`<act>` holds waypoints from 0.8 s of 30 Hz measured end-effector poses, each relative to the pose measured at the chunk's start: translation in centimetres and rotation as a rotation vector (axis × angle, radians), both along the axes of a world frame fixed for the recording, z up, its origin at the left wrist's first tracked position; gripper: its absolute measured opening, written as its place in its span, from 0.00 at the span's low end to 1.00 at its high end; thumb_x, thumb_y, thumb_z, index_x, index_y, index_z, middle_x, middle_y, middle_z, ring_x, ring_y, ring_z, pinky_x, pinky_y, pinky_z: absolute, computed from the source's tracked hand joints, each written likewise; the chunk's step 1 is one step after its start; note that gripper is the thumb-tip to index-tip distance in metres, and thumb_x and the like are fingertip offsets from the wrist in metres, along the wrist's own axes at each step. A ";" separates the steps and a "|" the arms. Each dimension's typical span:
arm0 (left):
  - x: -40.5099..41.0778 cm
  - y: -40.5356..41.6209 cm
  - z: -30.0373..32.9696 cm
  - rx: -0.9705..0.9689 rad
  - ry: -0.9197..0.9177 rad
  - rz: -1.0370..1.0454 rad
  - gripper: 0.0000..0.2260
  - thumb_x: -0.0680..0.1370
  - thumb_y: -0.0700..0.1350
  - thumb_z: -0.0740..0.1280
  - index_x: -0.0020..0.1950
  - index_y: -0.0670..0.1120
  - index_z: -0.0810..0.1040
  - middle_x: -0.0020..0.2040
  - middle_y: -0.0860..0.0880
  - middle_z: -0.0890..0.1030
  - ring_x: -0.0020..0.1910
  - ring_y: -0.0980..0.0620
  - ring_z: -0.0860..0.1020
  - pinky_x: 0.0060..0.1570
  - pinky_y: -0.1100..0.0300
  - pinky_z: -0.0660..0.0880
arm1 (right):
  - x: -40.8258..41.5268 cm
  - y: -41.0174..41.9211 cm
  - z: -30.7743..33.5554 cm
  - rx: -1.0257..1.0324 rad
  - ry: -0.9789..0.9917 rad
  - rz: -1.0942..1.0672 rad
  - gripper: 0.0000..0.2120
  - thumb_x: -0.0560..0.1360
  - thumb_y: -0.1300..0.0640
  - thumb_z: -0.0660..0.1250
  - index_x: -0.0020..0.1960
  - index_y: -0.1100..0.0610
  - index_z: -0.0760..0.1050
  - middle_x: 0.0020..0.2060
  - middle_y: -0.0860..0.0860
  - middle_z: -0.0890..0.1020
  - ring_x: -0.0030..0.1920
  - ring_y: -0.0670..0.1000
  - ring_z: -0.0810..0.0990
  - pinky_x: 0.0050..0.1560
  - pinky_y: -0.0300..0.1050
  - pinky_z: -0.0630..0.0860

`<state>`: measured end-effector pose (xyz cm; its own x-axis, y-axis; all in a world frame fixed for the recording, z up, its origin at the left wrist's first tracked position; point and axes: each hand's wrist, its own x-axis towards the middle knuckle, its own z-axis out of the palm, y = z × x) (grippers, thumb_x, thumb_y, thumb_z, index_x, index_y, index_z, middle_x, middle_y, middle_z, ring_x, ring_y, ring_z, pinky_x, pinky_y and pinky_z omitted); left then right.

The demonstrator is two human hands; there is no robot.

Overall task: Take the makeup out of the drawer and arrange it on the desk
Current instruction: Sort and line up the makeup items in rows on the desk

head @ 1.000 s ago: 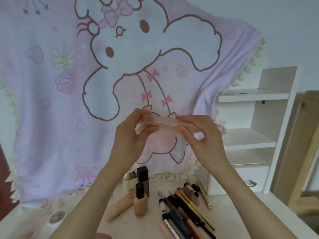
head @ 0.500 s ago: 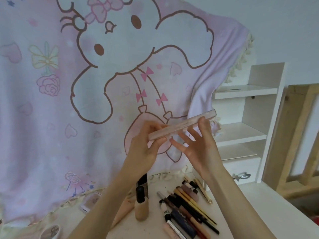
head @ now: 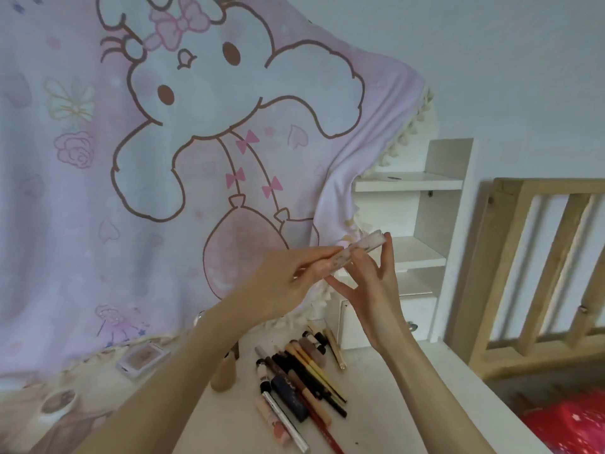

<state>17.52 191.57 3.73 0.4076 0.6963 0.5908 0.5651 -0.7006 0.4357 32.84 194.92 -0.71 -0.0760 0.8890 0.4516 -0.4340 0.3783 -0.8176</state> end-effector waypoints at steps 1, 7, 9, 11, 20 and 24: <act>0.4 -0.1 0.0 0.014 0.016 0.024 0.16 0.78 0.56 0.54 0.63 0.61 0.72 0.40 0.64 0.81 0.37 0.63 0.78 0.40 0.72 0.72 | 0.4 -0.2 -0.4 -0.009 0.020 0.019 0.44 0.70 0.48 0.71 0.76 0.45 0.46 0.68 0.55 0.70 0.64 0.53 0.74 0.63 0.59 0.72; 2.5 -0.8 -1.0 -0.057 0.005 0.134 0.18 0.80 0.52 0.53 0.64 0.47 0.74 0.53 0.53 0.80 0.49 0.48 0.81 0.51 0.55 0.78 | 2.8 -1.5 -4.0 -0.076 0.149 0.184 0.37 0.70 0.50 0.69 0.74 0.51 0.56 0.55 0.51 0.79 0.61 0.54 0.77 0.58 0.57 0.76; 3.8 -0.1 -1.2 -0.070 0.012 0.195 0.15 0.82 0.47 0.53 0.61 0.44 0.75 0.50 0.53 0.80 0.48 0.52 0.81 0.52 0.58 0.76 | 4.5 -1.9 -5.3 -0.095 0.175 0.277 0.31 0.68 0.50 0.71 0.68 0.51 0.63 0.55 0.52 0.79 0.59 0.54 0.78 0.53 0.52 0.78; 5.5 0.8 -1.4 -0.083 0.075 0.245 0.14 0.82 0.47 0.53 0.59 0.44 0.75 0.47 0.54 0.79 0.46 0.52 0.80 0.52 0.56 0.76 | 6.7 -2.1 -6.9 -0.112 0.162 0.326 0.23 0.71 0.56 0.68 0.64 0.52 0.66 0.54 0.53 0.80 0.59 0.55 0.78 0.52 0.50 0.78; 12.8 8.6 -7.4 -0.167 0.359 0.311 0.14 0.80 0.34 0.54 0.59 0.41 0.76 0.50 0.46 0.82 0.51 0.45 0.78 0.60 0.52 0.70 | 17.2 -0.3 -14.6 -0.367 -0.131 0.287 0.24 0.72 0.76 0.62 0.61 0.53 0.70 0.55 0.53 0.82 0.57 0.54 0.80 0.52 0.43 0.79; 15.2 11.1 -10.2 -0.213 0.269 0.318 0.13 0.79 0.34 0.56 0.57 0.39 0.77 0.50 0.42 0.81 0.49 0.48 0.77 0.50 0.63 0.70 | 19.6 0.8 -17.4 -0.405 -0.401 0.105 0.27 0.71 0.69 0.68 0.64 0.47 0.69 0.60 0.42 0.77 0.56 0.42 0.79 0.57 0.38 0.73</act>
<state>32.68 202.71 -6.50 0.2731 0.9058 0.3238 0.8499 -0.3849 0.3599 52.42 195.71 -18.11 -0.2680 0.9634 -0.0053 -0.0783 -0.0273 -0.9966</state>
